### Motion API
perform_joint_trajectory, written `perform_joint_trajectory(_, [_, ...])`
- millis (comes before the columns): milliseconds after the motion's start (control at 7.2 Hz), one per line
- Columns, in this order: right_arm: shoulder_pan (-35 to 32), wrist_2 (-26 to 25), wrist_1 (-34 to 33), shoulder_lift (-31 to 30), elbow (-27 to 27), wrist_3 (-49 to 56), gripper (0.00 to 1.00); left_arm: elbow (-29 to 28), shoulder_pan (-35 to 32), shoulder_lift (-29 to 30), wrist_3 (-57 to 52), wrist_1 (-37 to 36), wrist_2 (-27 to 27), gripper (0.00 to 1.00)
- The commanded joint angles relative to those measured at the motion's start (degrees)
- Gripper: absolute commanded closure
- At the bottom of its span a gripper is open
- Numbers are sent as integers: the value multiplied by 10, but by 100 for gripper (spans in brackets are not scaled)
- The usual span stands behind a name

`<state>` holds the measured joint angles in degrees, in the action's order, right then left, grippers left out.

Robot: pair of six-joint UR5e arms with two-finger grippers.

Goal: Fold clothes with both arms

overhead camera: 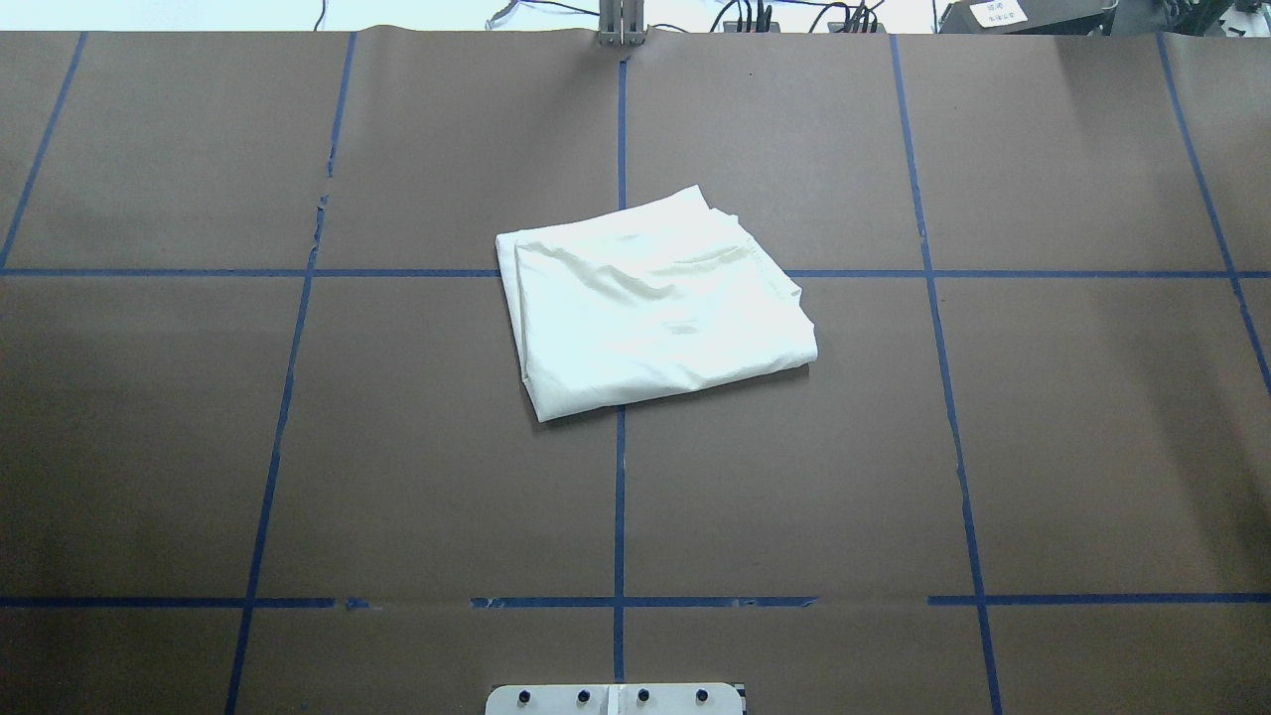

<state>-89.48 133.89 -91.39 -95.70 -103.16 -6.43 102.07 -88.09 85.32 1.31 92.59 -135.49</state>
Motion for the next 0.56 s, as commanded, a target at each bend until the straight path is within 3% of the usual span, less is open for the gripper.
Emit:
perform_joint_trajectory(0, [14,-3,-2,7,7,-3,0,13,-1,5,2,-65,5,0])
perform_joint_trajectory(417, [16,-3,-2,7,9,-1,0,27,-8,-5,1,-82,7,0])
